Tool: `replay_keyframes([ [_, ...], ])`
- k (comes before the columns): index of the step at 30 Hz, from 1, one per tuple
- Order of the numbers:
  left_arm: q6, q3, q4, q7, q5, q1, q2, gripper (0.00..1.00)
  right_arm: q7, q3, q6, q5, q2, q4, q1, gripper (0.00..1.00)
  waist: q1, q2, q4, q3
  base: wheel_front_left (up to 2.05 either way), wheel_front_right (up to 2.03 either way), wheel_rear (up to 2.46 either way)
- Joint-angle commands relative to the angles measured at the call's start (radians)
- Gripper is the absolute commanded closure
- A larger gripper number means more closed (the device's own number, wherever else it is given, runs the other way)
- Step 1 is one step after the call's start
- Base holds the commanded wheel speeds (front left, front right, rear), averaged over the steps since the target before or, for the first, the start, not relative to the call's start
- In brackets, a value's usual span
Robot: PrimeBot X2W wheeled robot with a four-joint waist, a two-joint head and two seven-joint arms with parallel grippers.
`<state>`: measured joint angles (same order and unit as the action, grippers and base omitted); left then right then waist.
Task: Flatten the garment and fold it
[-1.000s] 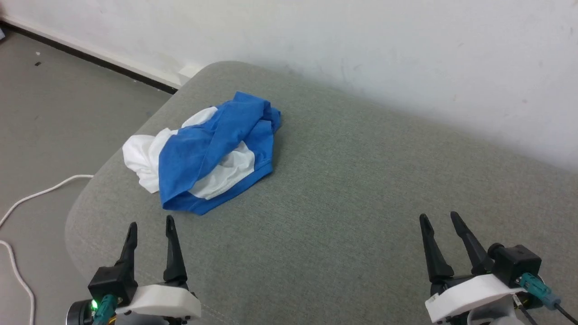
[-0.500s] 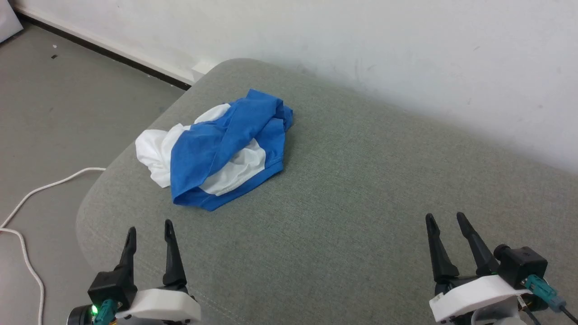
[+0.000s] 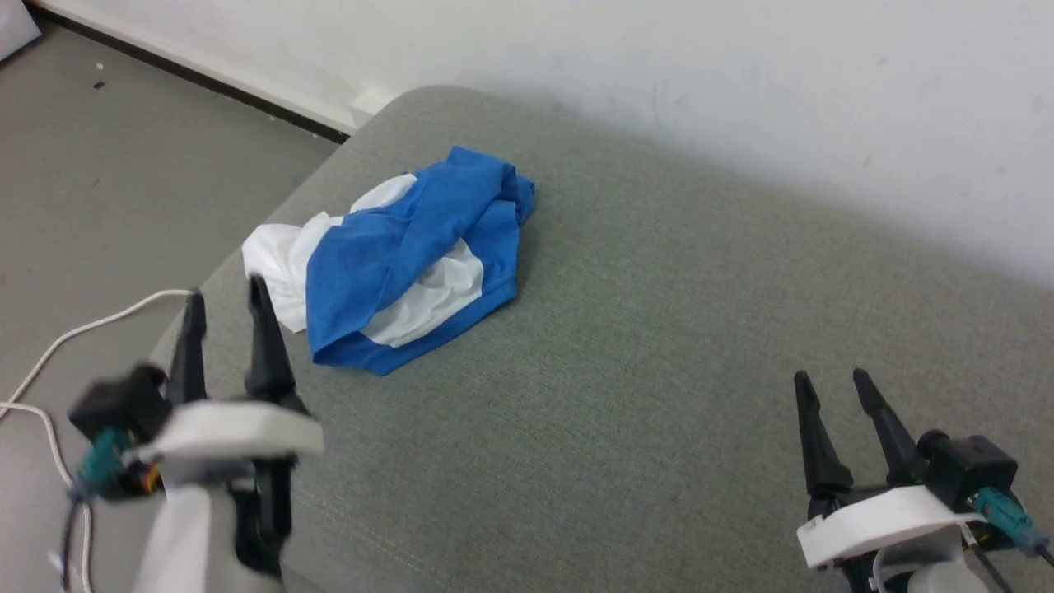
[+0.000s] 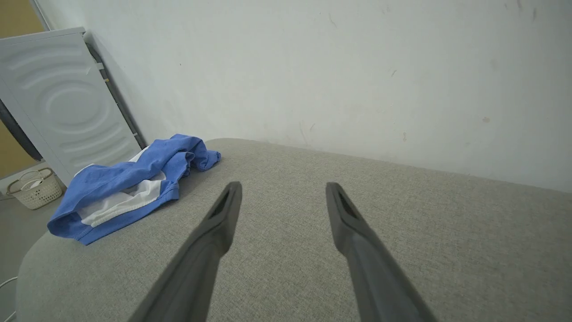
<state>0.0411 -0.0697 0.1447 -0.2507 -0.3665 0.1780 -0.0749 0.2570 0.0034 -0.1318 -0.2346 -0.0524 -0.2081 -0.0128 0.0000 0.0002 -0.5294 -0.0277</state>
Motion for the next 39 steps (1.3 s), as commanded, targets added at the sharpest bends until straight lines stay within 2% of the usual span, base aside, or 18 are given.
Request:
replay_keyframes([
  [1,-0.008,-0.007,0.006,0.004,-0.009,0.026,-0.008,0.00,0.005,-0.002,0.001,0.007,0.002,0.005,-0.018,0.00,0.0000,-0.0002,0.018,-0.039,0.00,0.00,0.00],
  [8,-0.062,-0.039,0.188,0.221,-0.099,0.320,-0.130,0.00,-0.024,-0.041,0.001,0.089,0.002,0.054,-0.080,0.00,0.0000,-0.0002,0.082,-0.189,0.00,0.00,0.00],
  [12,-0.055,-0.067,0.317,0.358,-0.141,0.434,-0.198,0.00,-0.062,-0.069,0.001,0.142,0.002,0.108,-0.112,0.00,0.0000,-0.0002,0.135,-0.286,0.00,0.00,0.00],
  [17,-0.041,-0.075,0.449,0.506,-0.176,0.517,-0.245,0.00,-0.111,-0.124,0.001,0.200,0.002,0.196,-0.129,0.00,0.0000,-0.0002,0.187,-0.400,0.00,0.00,0.00],
  [22,-0.011,-0.048,0.567,0.682,-0.183,0.563,-0.268,0.00,-0.145,-0.174,0.001,0.231,0.002,0.272,-0.126,0.00,0.0000,-0.0002,0.215,-0.468,0.00,0.00,0.00],
  [26,0.013,-0.034,0.633,0.767,-0.187,0.579,-0.269,0.00,-0.158,-0.194,0.001,0.237,0.002,0.311,-0.124,0.00,0.0000,-0.0002,0.227,-0.492,0.00,0.00,0.00],
  [31,-0.002,-0.033,0.687,0.843,-0.223,0.597,-0.254,0.00,-0.167,-0.204,0.001,0.238,0.002,0.331,-0.119,0.00,0.0000,-0.0002,0.228,-0.501,0.00,0.00,0.00],
  [32,-0.004,-0.032,0.688,0.831,-0.221,0.598,-0.254,0.72,-0.168,-0.203,0.001,0.238,0.002,0.331,-0.119,0.00,0.0000,-0.0002,0.227,-0.500,0.00,0.00,0.00],
  [33,-0.006,-0.033,0.686,0.807,-0.218,0.598,-0.256,1.00,-0.169,-0.201,0.001,0.236,0.002,0.330,-0.120,0.00,0.0000,-0.0002,0.226,-0.497,0.00,0.00,0.00],
  [39,0.006,-0.077,0.664,0.538,-0.191,0.626,-0.304,1.00,-0.154,-0.184,0.001,0.218,0.002,0.296,-0.117,0.00,0.0000,-0.0002,0.225,-0.443,0.00,0.00,0.00],
])
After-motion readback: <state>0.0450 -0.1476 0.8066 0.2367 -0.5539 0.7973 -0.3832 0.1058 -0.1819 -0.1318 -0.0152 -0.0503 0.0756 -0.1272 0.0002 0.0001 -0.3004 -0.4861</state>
